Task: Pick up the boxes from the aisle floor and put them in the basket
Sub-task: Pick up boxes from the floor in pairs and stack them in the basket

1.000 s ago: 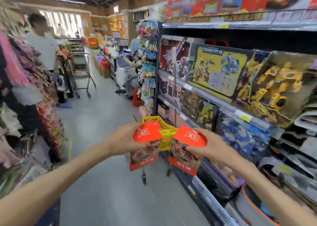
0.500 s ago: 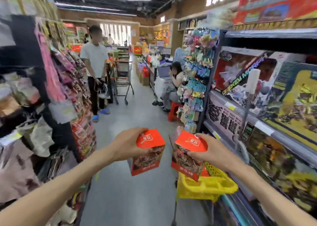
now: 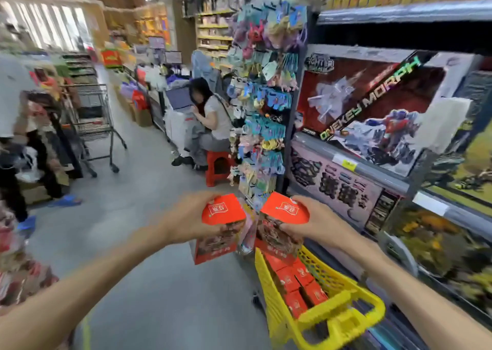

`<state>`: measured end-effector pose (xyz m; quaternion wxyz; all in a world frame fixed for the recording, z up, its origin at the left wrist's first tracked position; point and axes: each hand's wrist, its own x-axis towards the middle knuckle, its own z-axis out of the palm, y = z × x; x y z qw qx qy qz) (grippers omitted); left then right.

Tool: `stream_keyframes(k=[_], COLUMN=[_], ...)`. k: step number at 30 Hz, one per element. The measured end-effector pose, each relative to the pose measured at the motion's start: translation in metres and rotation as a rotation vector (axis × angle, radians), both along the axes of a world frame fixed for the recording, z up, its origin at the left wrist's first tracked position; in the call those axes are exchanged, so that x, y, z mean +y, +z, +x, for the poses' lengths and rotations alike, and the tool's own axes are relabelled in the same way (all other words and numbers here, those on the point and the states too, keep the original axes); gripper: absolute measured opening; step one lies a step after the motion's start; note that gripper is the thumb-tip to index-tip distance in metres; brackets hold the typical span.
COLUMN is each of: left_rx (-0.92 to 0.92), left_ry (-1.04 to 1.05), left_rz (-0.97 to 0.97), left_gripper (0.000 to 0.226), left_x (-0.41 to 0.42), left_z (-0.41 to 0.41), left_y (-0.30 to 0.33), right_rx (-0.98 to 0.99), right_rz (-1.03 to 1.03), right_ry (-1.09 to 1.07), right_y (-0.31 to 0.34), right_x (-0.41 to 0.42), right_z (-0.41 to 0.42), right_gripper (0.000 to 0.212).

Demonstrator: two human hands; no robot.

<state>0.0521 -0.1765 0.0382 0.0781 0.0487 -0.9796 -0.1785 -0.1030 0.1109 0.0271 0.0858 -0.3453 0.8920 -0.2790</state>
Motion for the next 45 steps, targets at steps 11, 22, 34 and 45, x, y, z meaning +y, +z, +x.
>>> stream_keyframes(k=[11,22,34,45], left_rx=[-0.109,-0.239,-0.442,-0.432], left_ry=[-0.456,-0.918,-1.254,-1.313], left_rz=[-0.074,-0.167,-0.21,-0.14], left_gripper=[0.094,0.088,0.099,0.098], left_x=[-0.036,0.014,0.053,0.053], left_z=[-0.275,-0.476,-0.582,-0.608], left_y=[-0.085,-0.204,-0.447,-0.539], right_rx=[0.007,-0.073,-0.272,-0.311], right_rz=[0.081,0.166,0.163,0.258], right_ry=[-0.382,-0.748,-1.063,-1.055], right_y=[-0.057,-0.158,-0.321,-0.42], right_x=[-0.002,0.01,-0.002,-0.008], right_z=[-0.136,-0.221,-0.24,-0.239], right_gripper=[0.077,0.091,0.098,0.12])
